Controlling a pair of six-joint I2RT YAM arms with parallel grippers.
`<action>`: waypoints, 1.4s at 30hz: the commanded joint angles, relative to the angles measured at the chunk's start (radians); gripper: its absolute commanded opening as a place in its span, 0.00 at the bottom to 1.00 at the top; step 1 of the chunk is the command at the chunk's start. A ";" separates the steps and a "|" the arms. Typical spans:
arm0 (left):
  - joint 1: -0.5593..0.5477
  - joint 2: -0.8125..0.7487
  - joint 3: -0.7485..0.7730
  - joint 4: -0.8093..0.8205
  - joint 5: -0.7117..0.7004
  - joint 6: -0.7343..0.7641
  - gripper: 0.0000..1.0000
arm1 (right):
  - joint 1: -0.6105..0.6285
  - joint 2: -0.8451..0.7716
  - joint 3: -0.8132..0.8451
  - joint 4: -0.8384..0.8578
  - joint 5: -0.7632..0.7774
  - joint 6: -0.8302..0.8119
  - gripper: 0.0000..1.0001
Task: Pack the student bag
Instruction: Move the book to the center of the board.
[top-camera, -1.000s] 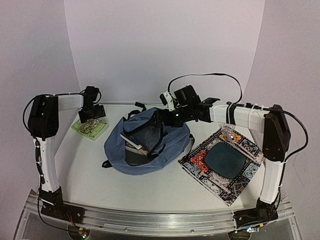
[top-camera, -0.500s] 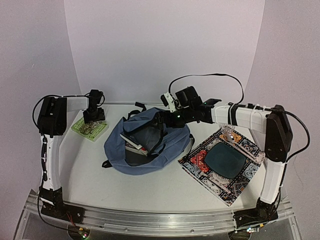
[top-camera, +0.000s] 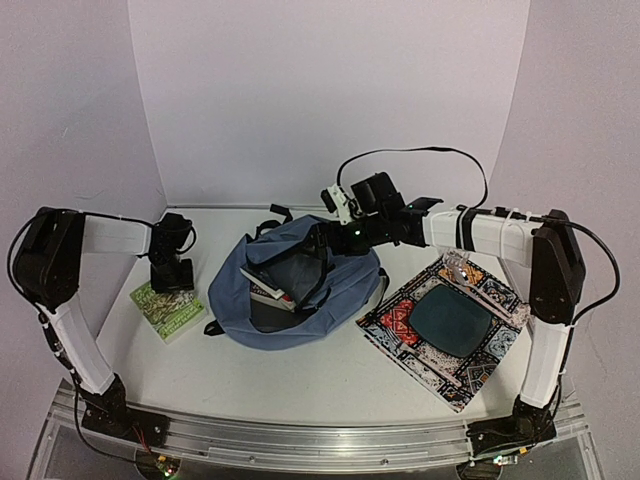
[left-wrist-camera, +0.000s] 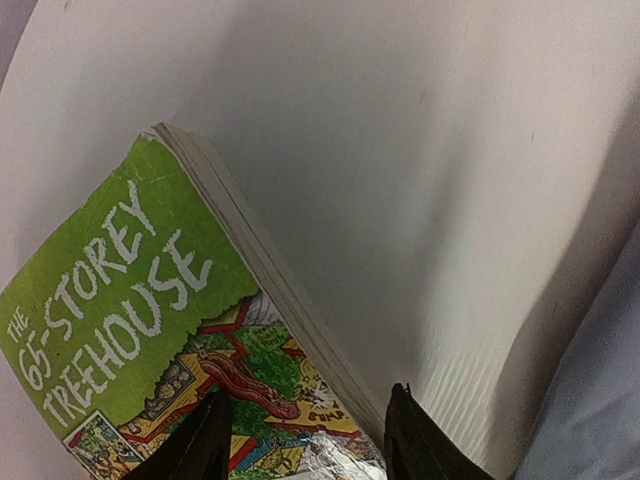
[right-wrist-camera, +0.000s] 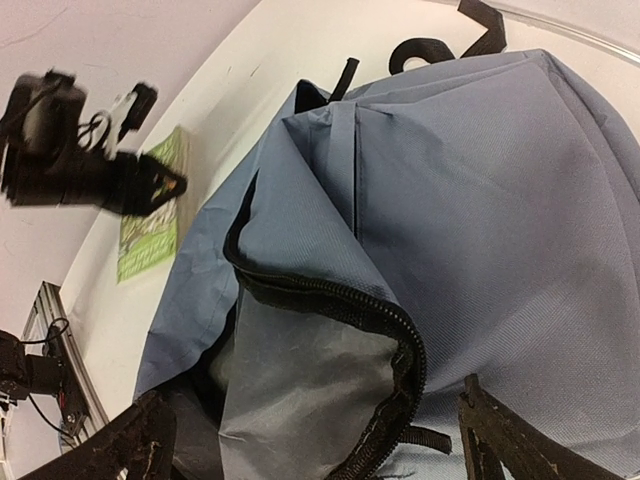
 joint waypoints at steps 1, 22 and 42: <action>0.002 -0.157 -0.128 -0.100 0.063 -0.055 0.54 | 0.006 -0.051 0.001 0.012 -0.028 -0.012 0.98; -0.043 -0.008 -0.022 -0.198 -0.051 -0.180 0.72 | 0.006 -0.144 -0.092 0.039 -0.001 -0.037 0.98; -0.357 -0.268 -0.146 -0.377 0.025 -0.374 0.47 | 0.032 -0.261 -0.191 0.065 -0.035 -0.041 0.98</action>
